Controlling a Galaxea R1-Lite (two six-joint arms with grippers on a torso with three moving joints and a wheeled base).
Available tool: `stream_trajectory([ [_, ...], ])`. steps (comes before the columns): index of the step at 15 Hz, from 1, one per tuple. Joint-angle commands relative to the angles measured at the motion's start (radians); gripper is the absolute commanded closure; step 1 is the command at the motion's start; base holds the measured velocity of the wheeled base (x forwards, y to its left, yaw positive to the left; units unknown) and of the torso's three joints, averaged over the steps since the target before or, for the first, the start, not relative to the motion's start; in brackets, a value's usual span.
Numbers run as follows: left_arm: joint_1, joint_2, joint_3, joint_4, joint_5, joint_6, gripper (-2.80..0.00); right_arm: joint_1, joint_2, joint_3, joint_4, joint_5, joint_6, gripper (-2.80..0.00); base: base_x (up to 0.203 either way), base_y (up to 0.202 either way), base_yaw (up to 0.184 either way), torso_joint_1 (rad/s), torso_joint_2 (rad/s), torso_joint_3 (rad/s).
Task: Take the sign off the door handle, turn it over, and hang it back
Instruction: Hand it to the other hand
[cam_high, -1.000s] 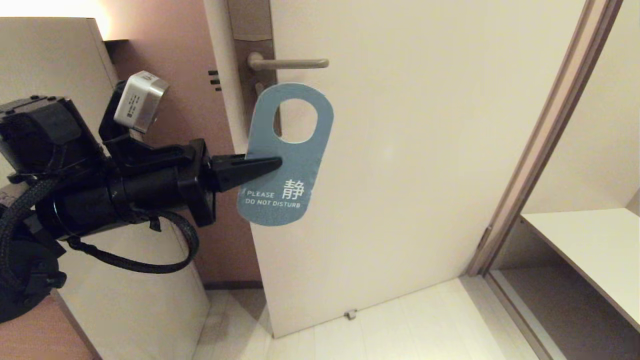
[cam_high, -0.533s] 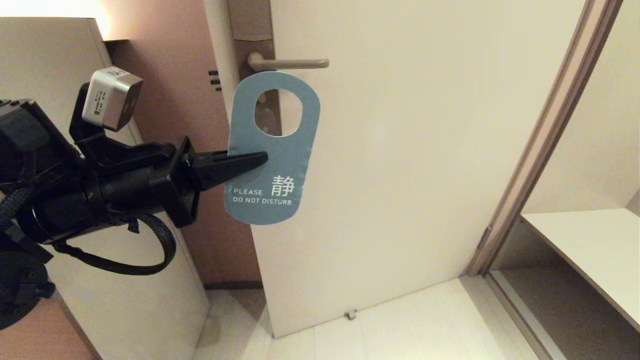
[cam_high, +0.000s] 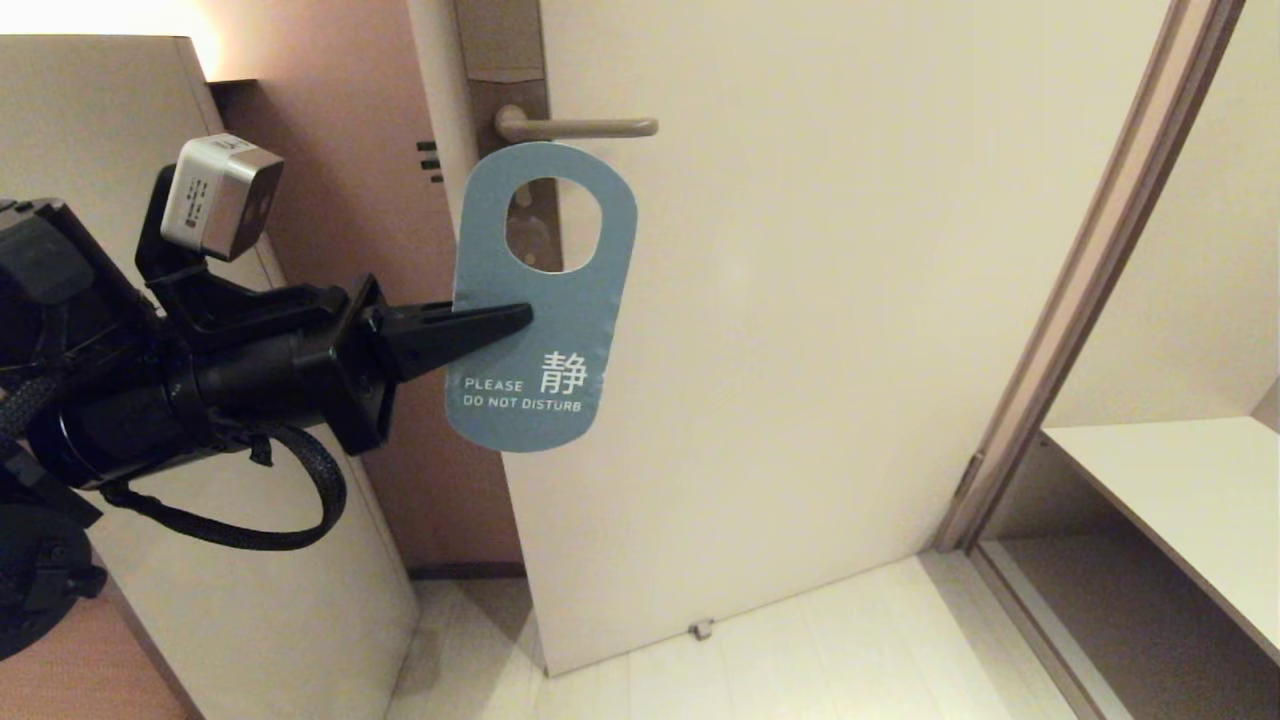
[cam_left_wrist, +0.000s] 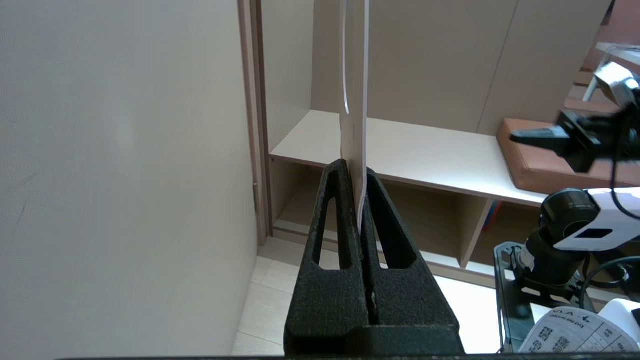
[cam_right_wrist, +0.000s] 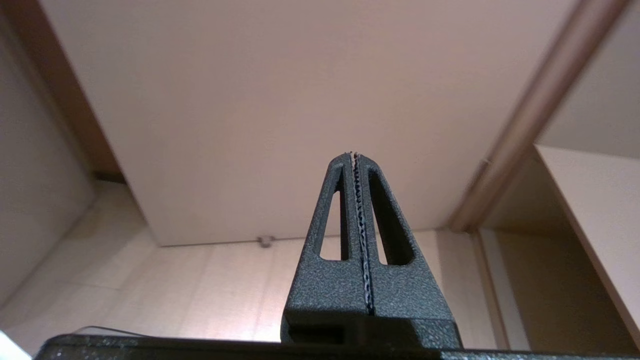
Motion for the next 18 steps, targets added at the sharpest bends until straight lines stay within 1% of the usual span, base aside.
stream_trajectory([
  [1, -0.001, 0.004, -0.001, -0.006, -0.005, -0.003, 0.00, 0.007, 0.192, -0.014, -0.077, 0.017, 0.001, 0.00, 0.000, 0.000, 0.000, 0.000, 0.00, 0.000],
  [6, -0.003, 0.018, -0.004, -0.004, -0.005, -0.002, 0.00, 0.011, 0.588, -0.064, -0.369, 0.151, 0.000, 0.00, 0.000, 0.000, 0.000, 0.000, 0.00, 0.000],
  [8, -0.003, 0.024, -0.004, -0.004, -0.005, -0.001, 0.00, 0.014, 0.731, -0.097, -0.490, 0.224, -0.002, 0.00, 0.000, 0.000, 0.000, 0.000, 0.00, 0.000],
  [10, -0.003, 0.034, -0.007, -0.006, -0.003, 0.005, 0.00, 0.040, 0.861, -0.144, -0.598, 0.311, 0.001, 0.00, 0.000, 0.000, 0.000, 0.000, 0.00, 0.000],
  [12, -0.006, 0.035, -0.007, -0.006, -0.005, 0.003, 0.00, 0.113, 0.972, -0.199, -0.672, 0.386, 0.004, 0.00, 0.000, 0.000, 0.000, 0.000, 0.00, 0.000],
  [14, -0.012, 0.039, -0.007, -0.004, -0.005, 0.003, 0.00, 0.209, 1.082, -0.249, -0.739, 0.431, 0.006, 0.00, 0.000, 0.000, 0.000, 0.000, 0.00, 0.000],
  [17, -0.023, 0.040, -0.006, -0.004, -0.005, 0.003, 0.00, 0.339, 1.246, -0.323, -0.869, 0.453, 0.018, 0.00, 0.000, 0.000, 0.000, 0.000, 0.00, 0.000],
  [18, -0.024, 0.040, -0.006, -0.004, -0.005, 0.003, 0.00, 0.392, 1.280, -0.353, -0.912, 0.455, 0.050, 0.00, 0.000, 0.000, 0.000, 0.000, 0.00, 0.000],
])
